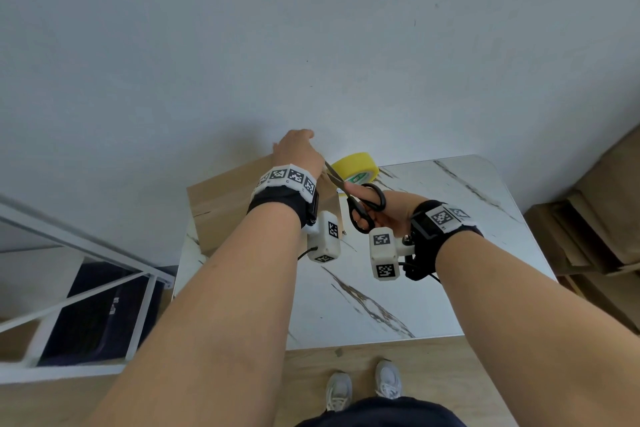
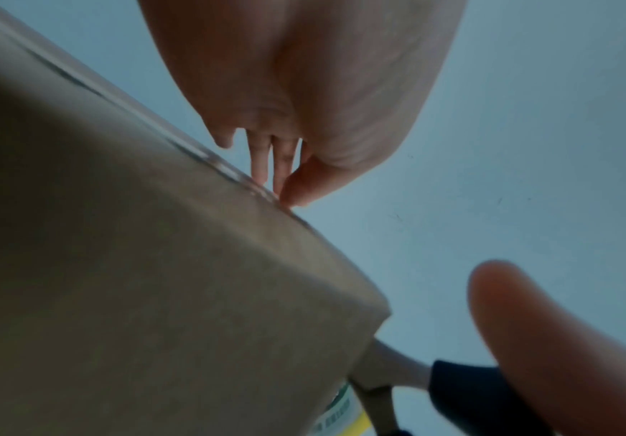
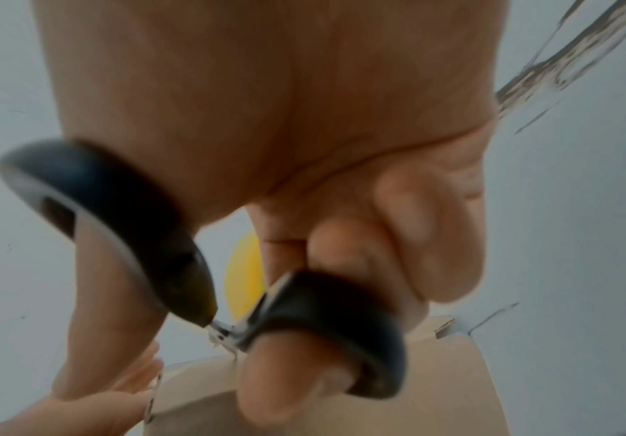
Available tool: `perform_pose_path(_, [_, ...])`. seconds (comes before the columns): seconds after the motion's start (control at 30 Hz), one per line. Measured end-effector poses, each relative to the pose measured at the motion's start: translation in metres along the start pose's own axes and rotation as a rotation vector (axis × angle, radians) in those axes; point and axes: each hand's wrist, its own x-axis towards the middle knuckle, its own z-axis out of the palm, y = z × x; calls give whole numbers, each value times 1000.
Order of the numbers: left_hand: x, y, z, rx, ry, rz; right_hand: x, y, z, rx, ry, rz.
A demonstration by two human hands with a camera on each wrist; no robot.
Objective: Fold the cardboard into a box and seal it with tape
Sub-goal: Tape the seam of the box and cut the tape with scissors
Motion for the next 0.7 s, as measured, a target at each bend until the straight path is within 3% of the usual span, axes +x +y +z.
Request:
perform_pose_path(0.2, [13,20,-2,23,-118,95,3,3,-9,-23,-22,-38])
perform_pose_path(0.37, [19,27,2,404,-232,156,3,5,-14,-37,-68,-39])
perform_pose_path(0.53, [15,26,11,534,-257,157,8,8,-13,-58,-79,-27])
perform_pose_path(0.7, [6,29,13,480,-177,141,10,11,-15,-27,-67,-14])
